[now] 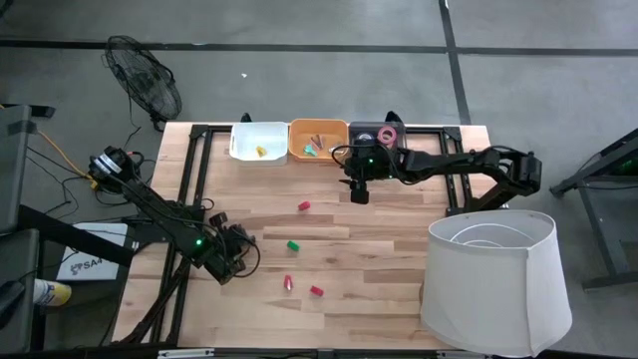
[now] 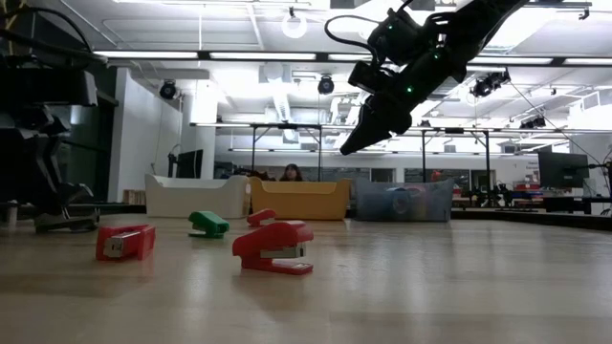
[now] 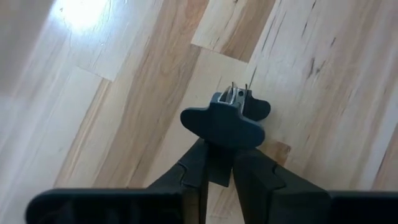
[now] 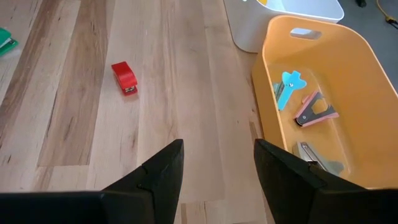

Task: Pick and place Stapler, Stapler remover, tape
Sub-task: Put the black staple remover into the orange bin

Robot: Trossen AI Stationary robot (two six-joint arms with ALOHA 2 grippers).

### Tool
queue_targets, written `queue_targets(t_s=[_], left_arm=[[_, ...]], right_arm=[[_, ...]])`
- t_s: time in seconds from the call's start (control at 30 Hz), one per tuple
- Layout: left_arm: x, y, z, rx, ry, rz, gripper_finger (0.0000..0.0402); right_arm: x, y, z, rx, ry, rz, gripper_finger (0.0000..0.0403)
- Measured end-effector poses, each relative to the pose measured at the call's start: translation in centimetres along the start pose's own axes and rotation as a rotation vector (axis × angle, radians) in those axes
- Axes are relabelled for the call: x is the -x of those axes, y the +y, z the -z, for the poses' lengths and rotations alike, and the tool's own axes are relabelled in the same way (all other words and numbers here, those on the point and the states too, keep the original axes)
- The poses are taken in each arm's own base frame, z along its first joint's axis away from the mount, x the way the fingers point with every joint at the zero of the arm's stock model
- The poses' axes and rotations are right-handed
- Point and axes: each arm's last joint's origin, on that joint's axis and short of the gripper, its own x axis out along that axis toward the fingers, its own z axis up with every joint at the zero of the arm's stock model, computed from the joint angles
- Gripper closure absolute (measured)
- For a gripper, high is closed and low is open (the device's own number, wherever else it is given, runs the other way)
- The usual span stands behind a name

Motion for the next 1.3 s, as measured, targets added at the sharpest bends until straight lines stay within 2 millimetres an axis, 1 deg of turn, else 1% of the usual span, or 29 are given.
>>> queue_targets(t_s=[0.1, 0.27, 0.73, 1.3], left_arm=[[0.0, 0.0, -0.01, 0.001, -0.003, -0.001, 0.0345], [0.0, 0.0, -0.04, 0.001, -0.011, -0.004, 0.0358], [0.02, 0.08, -0.37, -0.011, -0.114, -0.053, 0.0354], [0.04, 0.14, -0.47, -0.012, -0.149, -0.073, 0.0353]], right_arm=[[0.0, 0.0, 0.0, -0.001, 0.0, 0.0, 0.0216], [0.0, 0.0, 0.0, -0.005, 0.0, 0.0, 0.0216], [0.0, 0.0, 0.0, -0.007, 0.0, 0.0, 0.0216], [0.0, 0.0, 0.01, -0.008, 0.001, 0.0, 0.0216]])
